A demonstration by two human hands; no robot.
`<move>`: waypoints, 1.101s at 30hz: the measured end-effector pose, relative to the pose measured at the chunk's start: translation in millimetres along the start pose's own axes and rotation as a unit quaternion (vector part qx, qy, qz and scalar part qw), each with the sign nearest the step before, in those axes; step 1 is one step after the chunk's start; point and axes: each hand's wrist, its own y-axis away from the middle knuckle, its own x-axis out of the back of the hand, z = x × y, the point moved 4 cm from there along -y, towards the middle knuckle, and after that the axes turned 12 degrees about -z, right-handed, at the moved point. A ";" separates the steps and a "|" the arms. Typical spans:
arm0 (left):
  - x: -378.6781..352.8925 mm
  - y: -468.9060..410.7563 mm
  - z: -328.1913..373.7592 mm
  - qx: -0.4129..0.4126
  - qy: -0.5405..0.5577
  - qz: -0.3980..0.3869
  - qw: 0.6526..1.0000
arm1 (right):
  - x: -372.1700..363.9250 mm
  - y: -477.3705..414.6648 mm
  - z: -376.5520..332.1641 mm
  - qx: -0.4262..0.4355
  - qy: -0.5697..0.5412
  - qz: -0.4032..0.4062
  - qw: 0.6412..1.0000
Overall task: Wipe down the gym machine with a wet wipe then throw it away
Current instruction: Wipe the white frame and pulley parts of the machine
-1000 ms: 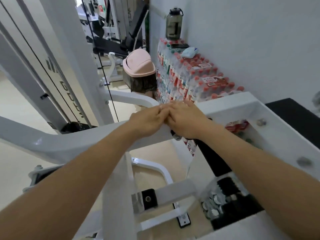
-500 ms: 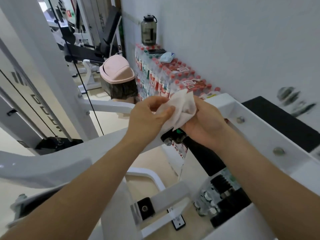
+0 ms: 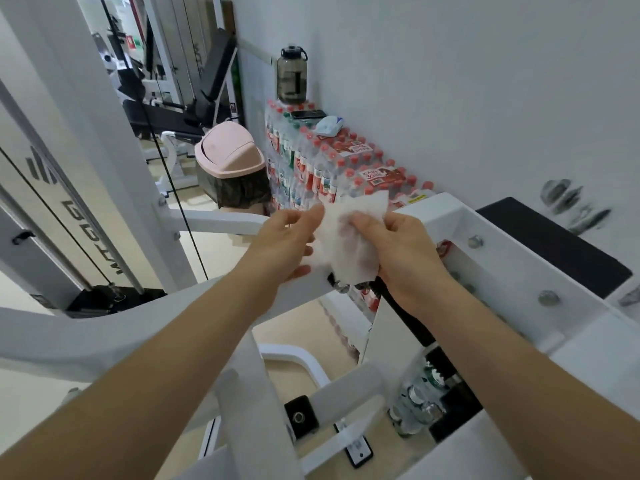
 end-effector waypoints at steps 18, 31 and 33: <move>82.2 -30.9 -7.9 0.029 -0.376 0.116 0.919 | -17.2 9.5 13.6 0.013 0.594 0.008 0.805; 95.1 3.7 -48.6 0.097 -0.526 0.039 0.844 | -83.6 -65.8 40.5 0.166 0.699 -0.250 0.650; 88.2 3.1 -49.8 0.101 -0.571 0.035 0.814 | -33.5 -90.1 31.1 0.030 0.730 -0.228 0.644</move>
